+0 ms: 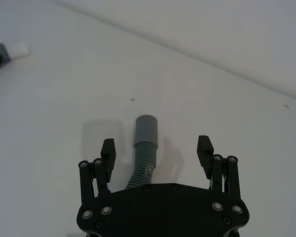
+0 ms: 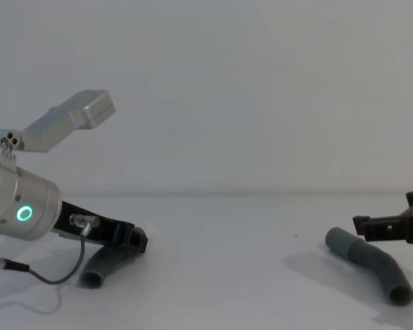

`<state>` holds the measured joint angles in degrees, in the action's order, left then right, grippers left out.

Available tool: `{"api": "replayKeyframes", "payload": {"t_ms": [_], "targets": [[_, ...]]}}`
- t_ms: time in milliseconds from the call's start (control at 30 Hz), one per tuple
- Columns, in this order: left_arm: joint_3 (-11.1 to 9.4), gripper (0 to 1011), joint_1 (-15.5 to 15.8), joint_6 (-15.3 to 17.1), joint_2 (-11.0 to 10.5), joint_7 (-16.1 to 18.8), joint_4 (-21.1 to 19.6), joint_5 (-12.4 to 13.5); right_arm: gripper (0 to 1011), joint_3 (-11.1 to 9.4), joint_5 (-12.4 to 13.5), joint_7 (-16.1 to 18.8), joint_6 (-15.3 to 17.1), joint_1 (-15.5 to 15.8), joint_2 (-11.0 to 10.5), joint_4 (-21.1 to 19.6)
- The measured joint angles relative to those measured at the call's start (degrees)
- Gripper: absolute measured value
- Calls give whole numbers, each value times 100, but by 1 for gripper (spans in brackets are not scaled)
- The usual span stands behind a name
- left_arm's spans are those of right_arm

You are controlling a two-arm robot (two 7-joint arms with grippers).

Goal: Use both hands to pick up one end of the pipe from the table, align the ends, and insert them.

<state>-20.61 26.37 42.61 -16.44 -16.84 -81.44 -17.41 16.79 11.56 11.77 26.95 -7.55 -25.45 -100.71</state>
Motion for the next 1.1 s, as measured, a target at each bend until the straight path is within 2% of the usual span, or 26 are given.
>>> {"api": "replayKeyframes", "payload": {"t_ms": [433,700,1100], "targets": [[0,328,0,0,0,0,0,0,1004,52,-29,95,411,-116,58,68],[0,328,0,0,0,0,0,0,1004,44,-29,22,840,-257,234,204],[0,328,0,0,0,0,0,0,1004,56,-71,-41,1172,-377,398,339]]}}
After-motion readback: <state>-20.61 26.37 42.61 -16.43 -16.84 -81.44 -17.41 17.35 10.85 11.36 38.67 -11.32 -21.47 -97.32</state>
